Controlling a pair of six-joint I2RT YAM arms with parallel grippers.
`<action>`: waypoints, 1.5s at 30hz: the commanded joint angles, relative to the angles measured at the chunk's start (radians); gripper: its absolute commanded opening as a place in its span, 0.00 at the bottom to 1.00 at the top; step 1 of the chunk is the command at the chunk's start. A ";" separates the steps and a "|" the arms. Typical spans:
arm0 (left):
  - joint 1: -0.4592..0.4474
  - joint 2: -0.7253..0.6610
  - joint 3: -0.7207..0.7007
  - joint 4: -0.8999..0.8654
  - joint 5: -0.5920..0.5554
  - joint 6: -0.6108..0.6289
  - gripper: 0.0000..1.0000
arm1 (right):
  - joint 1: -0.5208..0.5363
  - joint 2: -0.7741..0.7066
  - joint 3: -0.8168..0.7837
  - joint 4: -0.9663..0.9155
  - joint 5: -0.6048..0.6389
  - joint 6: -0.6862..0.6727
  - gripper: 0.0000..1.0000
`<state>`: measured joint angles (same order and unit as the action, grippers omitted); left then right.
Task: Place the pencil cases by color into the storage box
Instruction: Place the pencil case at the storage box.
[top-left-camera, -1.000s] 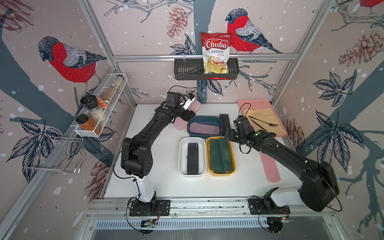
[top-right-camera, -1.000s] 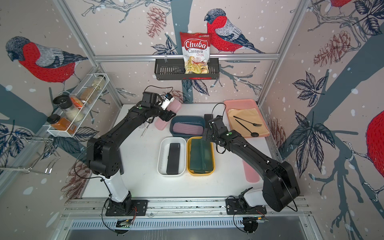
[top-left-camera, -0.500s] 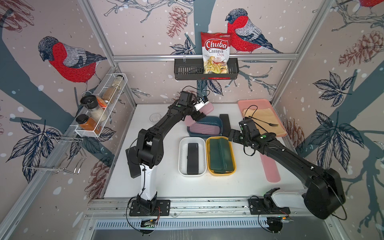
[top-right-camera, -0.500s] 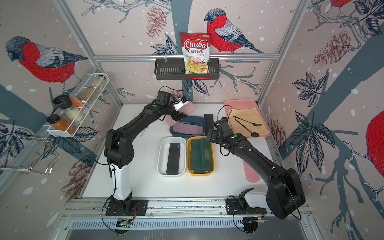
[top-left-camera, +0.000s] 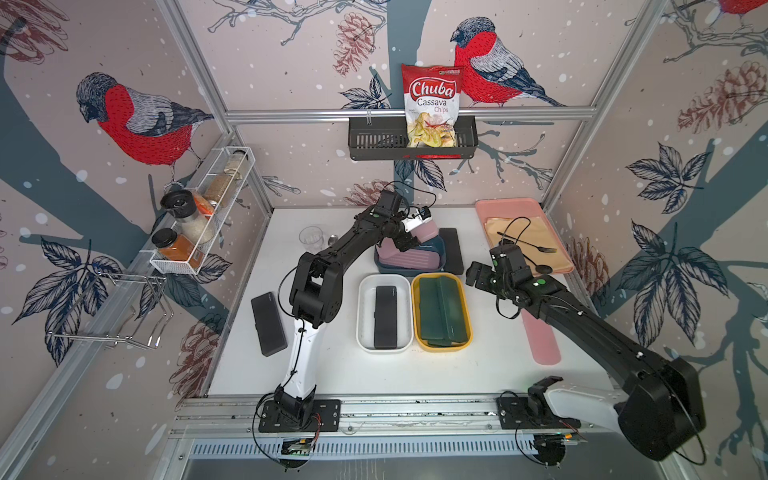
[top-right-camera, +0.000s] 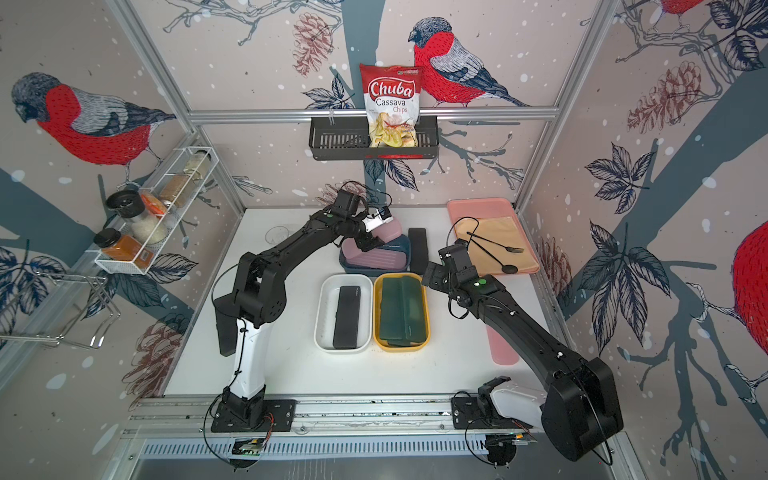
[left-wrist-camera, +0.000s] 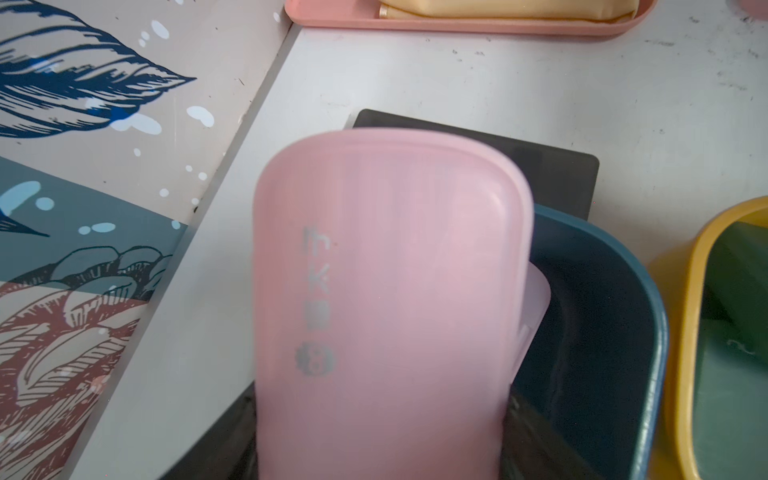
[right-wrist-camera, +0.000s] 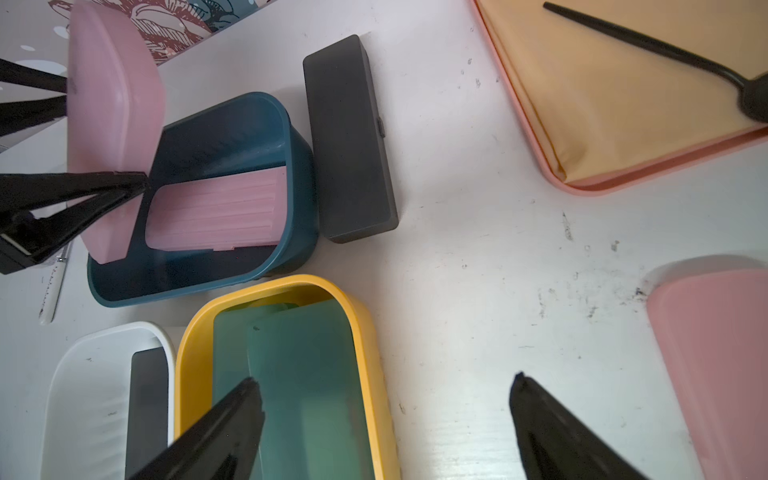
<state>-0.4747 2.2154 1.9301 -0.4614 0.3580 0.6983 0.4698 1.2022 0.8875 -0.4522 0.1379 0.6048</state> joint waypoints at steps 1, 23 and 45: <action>-0.007 0.014 0.001 -0.011 -0.032 0.033 0.70 | -0.003 -0.007 -0.002 -0.004 0.007 0.009 0.96; -0.051 0.073 -0.039 -0.018 -0.123 0.067 0.74 | -0.012 -0.023 -0.016 -0.013 0.003 0.010 0.96; -0.078 0.095 -0.046 -0.006 -0.186 0.075 0.90 | -0.018 -0.027 -0.007 -0.026 0.000 -0.003 0.96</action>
<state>-0.5495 2.3100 1.8854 -0.4606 0.1799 0.7662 0.4538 1.1801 0.8734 -0.4728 0.1371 0.6048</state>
